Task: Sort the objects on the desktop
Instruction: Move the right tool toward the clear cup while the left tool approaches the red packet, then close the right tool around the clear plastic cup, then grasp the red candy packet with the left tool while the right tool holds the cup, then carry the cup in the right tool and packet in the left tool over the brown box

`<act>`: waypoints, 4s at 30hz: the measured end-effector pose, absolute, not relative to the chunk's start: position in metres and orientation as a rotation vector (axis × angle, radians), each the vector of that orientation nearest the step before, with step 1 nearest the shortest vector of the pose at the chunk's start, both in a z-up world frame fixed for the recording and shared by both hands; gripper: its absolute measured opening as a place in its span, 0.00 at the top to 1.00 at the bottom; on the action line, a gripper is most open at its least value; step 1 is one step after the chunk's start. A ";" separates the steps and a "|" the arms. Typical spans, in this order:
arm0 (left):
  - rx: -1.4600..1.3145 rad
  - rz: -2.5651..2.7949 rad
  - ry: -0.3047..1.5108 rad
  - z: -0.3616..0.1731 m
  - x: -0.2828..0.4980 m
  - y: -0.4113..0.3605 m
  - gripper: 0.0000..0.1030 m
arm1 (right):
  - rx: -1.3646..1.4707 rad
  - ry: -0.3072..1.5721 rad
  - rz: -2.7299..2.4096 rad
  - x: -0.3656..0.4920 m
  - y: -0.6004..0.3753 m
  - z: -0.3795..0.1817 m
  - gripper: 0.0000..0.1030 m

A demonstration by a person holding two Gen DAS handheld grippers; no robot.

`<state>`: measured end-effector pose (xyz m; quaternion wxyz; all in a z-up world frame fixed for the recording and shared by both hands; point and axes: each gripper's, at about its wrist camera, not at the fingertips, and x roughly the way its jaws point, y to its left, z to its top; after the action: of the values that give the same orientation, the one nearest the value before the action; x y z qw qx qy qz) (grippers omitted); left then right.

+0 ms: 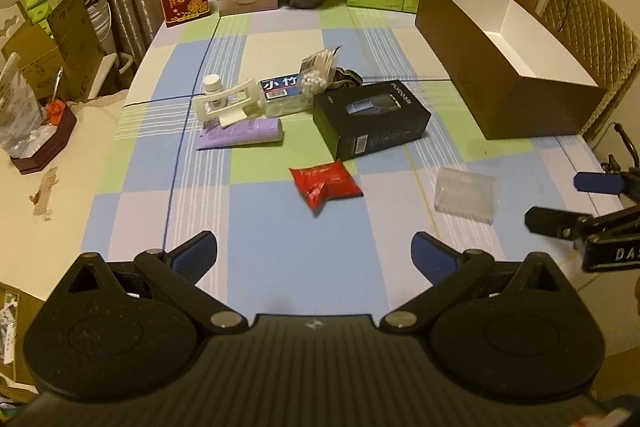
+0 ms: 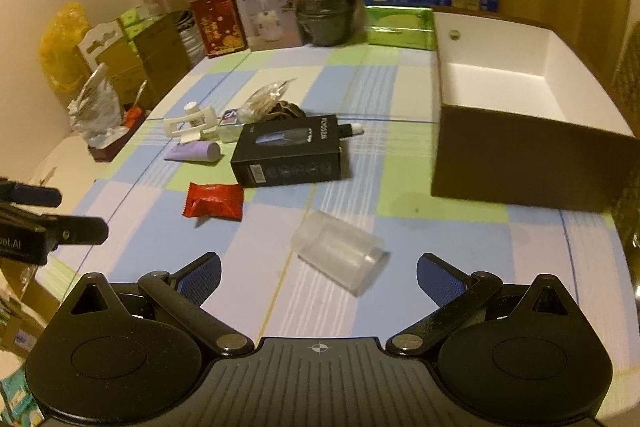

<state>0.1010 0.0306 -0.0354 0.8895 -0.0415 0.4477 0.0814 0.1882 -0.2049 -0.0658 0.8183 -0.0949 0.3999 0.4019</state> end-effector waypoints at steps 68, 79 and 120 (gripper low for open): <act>0.344 -0.283 1.055 -0.130 0.235 0.045 0.23 | -0.191 1.042 0.750 0.283 -0.243 -0.139 0.47; 0.285 -0.387 1.106 -0.144 0.241 0.063 0.65 | -0.138 1.050 0.624 0.267 -0.241 -0.140 0.47; 0.040 -0.297 0.919 -0.055 0.248 -0.049 0.72 | -0.192 0.913 0.806 0.295 -0.274 -0.070 0.52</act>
<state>0.2475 -0.0487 -0.0550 0.8855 0.0194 0.4417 -0.1429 0.2948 -0.2745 -0.0697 0.8160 -0.0902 0.4279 0.3780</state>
